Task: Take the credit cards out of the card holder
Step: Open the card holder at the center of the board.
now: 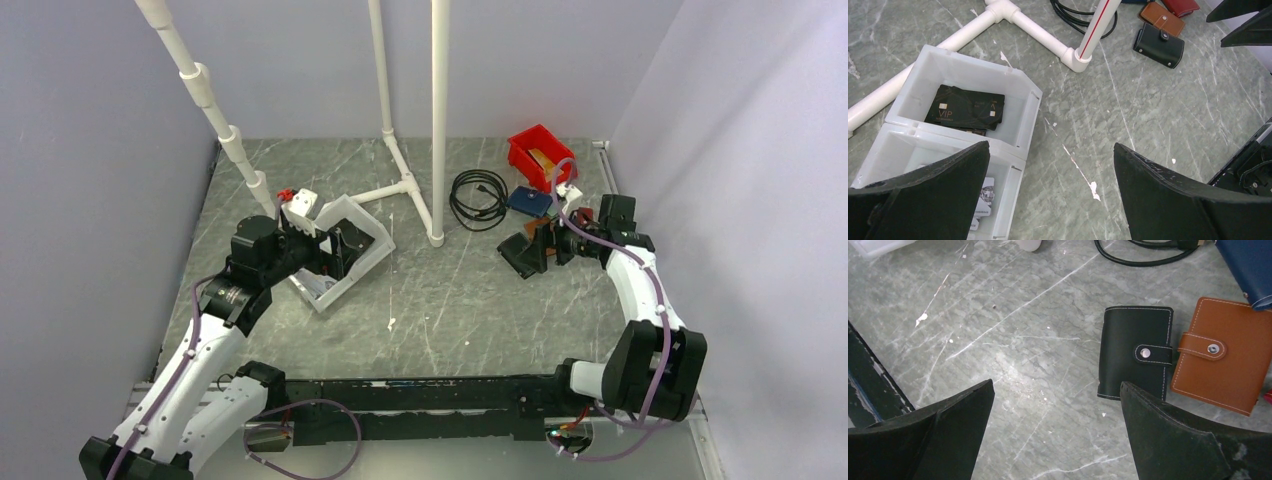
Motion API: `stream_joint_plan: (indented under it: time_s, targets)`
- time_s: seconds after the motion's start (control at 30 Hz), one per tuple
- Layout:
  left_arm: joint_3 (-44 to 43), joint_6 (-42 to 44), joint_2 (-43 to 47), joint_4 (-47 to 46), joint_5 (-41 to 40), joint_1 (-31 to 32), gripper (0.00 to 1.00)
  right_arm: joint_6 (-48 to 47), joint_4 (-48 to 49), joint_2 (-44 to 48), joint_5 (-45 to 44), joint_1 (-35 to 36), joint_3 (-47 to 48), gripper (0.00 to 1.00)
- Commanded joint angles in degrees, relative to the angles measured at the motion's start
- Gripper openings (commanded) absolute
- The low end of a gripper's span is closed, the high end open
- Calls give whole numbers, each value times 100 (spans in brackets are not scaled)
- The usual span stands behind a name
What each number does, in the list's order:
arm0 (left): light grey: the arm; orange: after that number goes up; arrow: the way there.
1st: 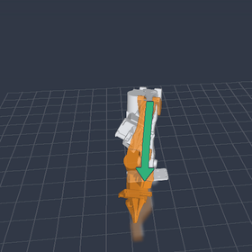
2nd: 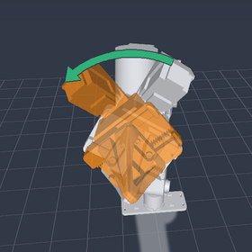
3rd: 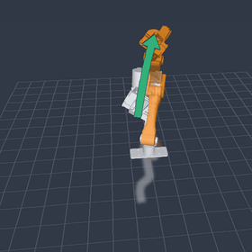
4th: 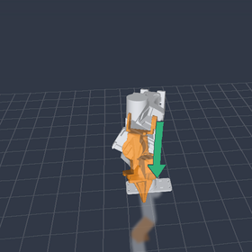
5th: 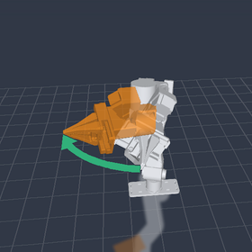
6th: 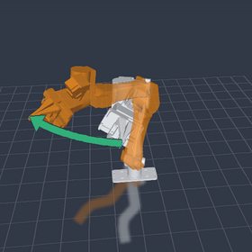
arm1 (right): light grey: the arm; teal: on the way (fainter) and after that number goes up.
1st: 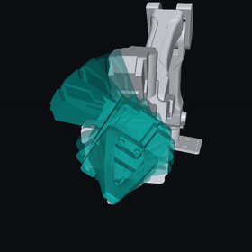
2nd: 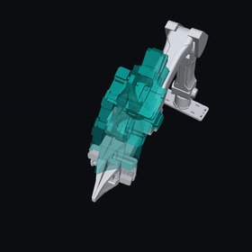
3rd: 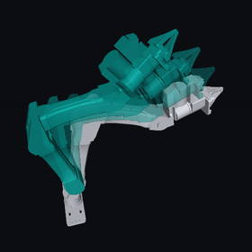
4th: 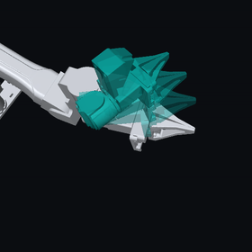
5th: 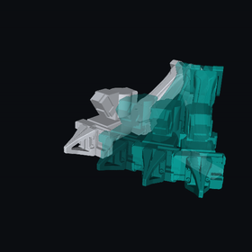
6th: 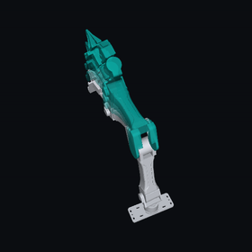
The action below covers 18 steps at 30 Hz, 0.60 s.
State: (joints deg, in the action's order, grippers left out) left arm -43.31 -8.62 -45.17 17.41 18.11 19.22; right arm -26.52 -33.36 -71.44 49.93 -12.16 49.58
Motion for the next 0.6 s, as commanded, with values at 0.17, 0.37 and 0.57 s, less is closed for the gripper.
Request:
stream_joint_plan:
  time_s: [0.17, 0.37, 0.57]
  targets:
    - [-81, 128, 63, -104, 133, 11, 99, 966, 644, -362, -318, 110, 183, 100]
    - [-77, 122, 133, -115, 268, 11, 99, 1061, 767, -483, -1075, 92, 132, 93]
    - [-79, 107, 158, -136, 314, 19, 99, 1119, 748, -680, -1526, 92, 171, 80]
